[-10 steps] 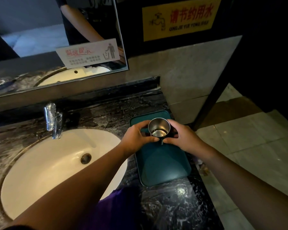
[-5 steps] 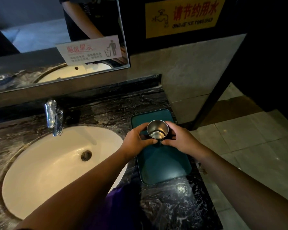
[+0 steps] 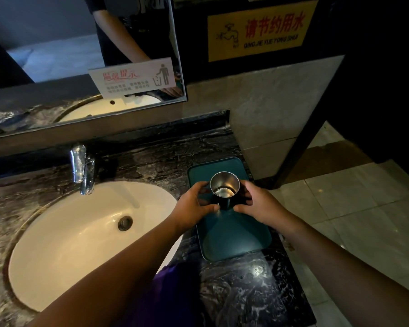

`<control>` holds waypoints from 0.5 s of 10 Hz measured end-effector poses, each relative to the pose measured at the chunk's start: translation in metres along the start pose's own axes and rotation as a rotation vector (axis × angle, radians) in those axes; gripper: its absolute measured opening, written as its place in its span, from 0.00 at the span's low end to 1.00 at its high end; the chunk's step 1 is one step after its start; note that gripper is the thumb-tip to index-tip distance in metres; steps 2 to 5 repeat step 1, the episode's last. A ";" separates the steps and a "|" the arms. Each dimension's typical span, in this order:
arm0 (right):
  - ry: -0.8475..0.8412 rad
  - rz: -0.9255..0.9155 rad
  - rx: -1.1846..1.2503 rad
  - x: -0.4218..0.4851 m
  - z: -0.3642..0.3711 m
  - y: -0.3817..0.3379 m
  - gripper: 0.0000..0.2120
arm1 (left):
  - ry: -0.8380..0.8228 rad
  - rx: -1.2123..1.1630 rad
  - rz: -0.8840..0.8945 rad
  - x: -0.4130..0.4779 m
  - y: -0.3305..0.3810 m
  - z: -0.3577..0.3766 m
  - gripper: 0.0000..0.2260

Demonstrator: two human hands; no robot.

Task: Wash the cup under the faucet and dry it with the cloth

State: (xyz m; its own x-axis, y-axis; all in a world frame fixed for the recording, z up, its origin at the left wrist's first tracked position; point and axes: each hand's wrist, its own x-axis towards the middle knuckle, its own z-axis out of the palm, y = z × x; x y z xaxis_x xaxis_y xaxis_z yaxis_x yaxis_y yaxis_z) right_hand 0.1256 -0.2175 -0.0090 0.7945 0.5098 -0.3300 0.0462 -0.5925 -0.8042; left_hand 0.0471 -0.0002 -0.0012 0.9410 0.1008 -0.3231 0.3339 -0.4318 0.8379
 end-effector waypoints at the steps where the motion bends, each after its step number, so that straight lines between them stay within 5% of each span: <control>1: 0.021 0.023 -0.024 -0.010 0.002 -0.006 0.34 | 0.002 -0.017 -0.034 -0.010 0.002 -0.004 0.34; 5: 0.021 0.023 -0.024 -0.010 0.002 -0.006 0.34 | 0.002 -0.017 -0.034 -0.010 0.002 -0.004 0.34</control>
